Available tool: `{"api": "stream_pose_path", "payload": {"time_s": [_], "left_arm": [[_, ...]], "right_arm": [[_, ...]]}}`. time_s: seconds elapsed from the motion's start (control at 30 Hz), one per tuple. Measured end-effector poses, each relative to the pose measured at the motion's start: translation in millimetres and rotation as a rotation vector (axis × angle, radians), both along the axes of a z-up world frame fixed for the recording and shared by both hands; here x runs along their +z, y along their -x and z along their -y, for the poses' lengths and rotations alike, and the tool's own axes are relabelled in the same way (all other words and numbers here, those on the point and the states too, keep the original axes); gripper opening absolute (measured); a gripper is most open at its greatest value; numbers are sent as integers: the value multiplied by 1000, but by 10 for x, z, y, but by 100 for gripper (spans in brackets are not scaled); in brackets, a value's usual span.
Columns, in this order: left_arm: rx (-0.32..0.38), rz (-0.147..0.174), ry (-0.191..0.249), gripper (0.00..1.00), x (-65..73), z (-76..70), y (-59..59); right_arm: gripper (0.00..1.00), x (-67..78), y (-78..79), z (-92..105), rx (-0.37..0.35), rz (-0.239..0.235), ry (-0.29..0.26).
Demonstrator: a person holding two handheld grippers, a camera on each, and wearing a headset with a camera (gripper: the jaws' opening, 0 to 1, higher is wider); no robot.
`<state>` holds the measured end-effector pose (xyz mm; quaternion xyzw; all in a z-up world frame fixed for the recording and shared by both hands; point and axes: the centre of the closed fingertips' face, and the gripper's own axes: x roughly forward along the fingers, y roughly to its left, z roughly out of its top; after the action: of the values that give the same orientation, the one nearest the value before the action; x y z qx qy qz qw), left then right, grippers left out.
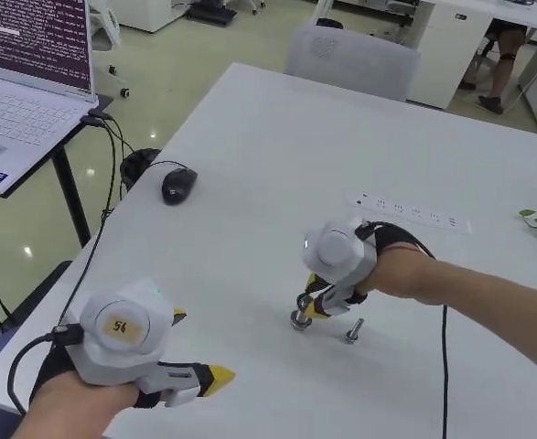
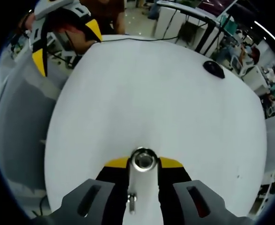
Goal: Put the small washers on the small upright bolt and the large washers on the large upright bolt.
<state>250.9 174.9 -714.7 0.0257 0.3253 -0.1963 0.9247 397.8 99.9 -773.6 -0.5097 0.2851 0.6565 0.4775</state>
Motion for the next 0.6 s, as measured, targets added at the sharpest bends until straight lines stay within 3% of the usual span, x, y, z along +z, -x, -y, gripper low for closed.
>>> {"api": "stream_pose_path", "payload": {"time_s": [0.47,0.6], "left_arm": [[-1,-4,4,62,-20,23,14],[-5,-5,3,62,-26,31,18]], "right_arm": [[23,-331,-20,-11,-41,-10,54],[23,-358,-10,-4,-49,-14,57]]}}
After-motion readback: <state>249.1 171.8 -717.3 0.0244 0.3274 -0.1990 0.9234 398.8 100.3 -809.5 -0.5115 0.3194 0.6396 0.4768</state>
